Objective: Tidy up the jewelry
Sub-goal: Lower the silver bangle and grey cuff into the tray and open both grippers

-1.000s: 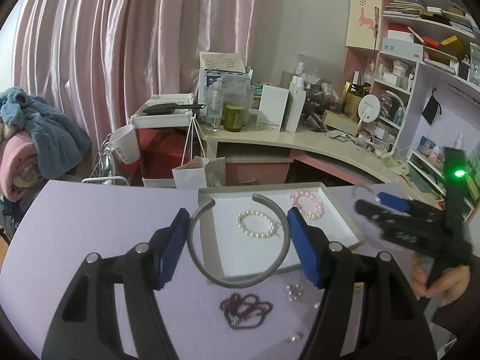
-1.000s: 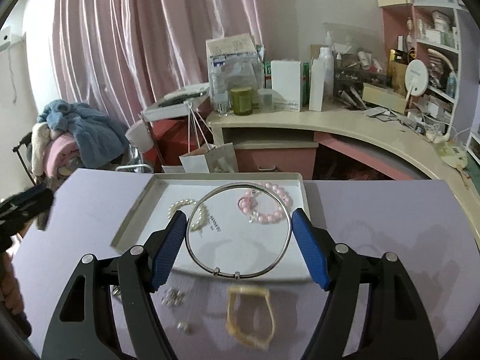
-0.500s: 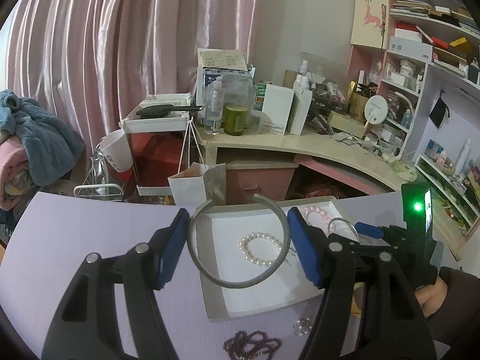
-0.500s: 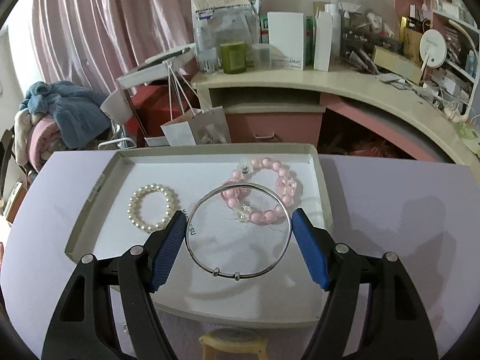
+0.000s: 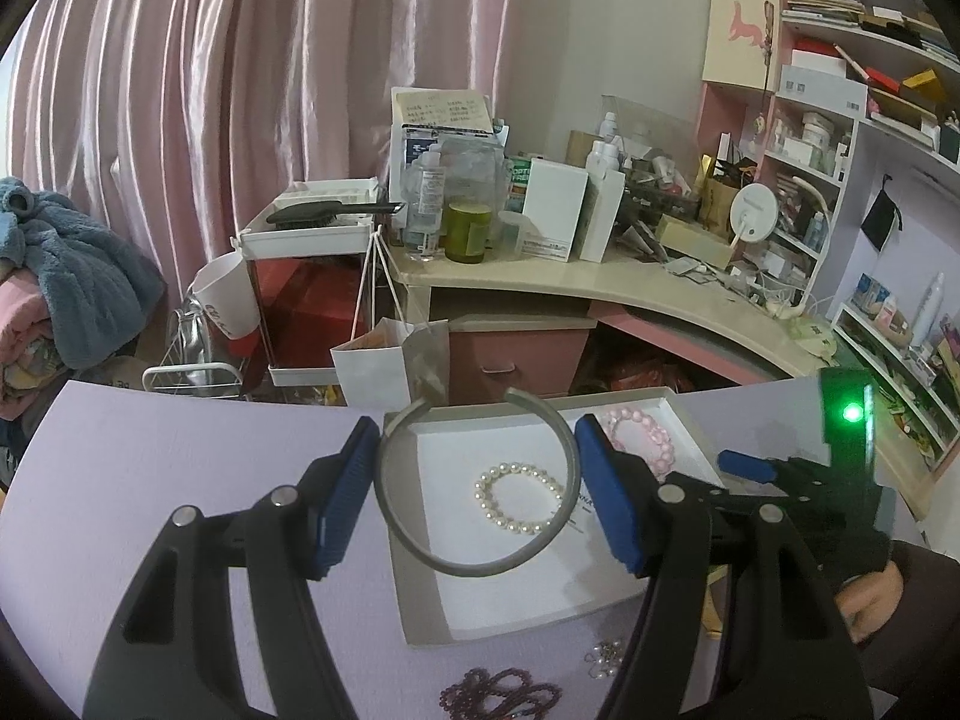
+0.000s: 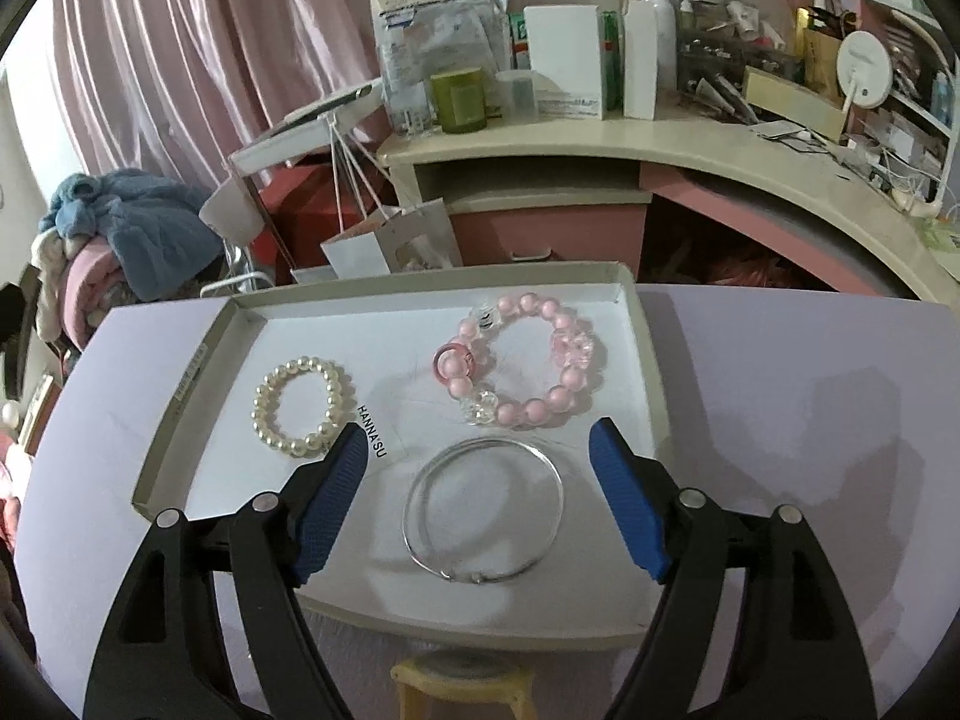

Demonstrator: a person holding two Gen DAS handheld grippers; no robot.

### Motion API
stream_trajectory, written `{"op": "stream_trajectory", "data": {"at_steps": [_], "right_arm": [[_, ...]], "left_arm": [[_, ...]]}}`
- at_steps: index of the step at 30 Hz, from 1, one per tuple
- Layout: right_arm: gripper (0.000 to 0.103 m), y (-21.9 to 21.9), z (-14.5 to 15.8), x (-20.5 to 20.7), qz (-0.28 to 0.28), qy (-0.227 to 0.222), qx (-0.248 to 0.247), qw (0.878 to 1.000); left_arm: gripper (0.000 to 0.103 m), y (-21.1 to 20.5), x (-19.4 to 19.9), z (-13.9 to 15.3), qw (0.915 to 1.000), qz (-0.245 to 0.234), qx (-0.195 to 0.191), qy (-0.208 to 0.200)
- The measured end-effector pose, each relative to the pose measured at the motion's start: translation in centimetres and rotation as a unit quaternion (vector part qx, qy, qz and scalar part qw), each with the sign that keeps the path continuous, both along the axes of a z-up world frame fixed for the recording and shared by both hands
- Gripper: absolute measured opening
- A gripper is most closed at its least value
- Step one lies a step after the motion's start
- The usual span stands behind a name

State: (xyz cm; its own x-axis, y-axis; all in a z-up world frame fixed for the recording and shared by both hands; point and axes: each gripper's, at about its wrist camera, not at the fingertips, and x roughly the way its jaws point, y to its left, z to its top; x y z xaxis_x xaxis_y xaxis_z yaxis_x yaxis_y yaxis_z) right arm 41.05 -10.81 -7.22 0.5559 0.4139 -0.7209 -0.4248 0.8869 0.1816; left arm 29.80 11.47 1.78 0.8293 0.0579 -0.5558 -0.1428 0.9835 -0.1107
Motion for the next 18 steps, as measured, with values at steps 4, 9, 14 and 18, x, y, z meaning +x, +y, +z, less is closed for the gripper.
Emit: {"op": "stream_trajectory", "data": {"at_steps": [4, 9, 14, 18], "right_arm": [[0.078, -1.2, 0.5, 0.0, -0.015, -0.001, 0.011, 1.000], [0.078, -2.3, 0.8, -0.2, -0.028, 0.000, 0.022, 0.999], [0.078, -2.7, 0.8, -0.4, -0.029, 0.002, 0.032, 0.999], [0.078, -2.8, 0.7, -0.5, -0.026, 0.001, 0.030, 0.999]], "left_arm": [[0.066, 0.0, 0.0, 0.0, 1.0000, -0.001, 0.000, 0.000], [0.067, 0.2, 0.8, -0.6, 0.9999, -0.002, -0.012, 0.008], [0.067, 0.1, 3.4, -3.1, 0.9985, 0.002, -0.037, 0.040], [0.067, -0.3, 6.1, -5.9, 0.9958, 0.002, -0.052, 0.076]]}}
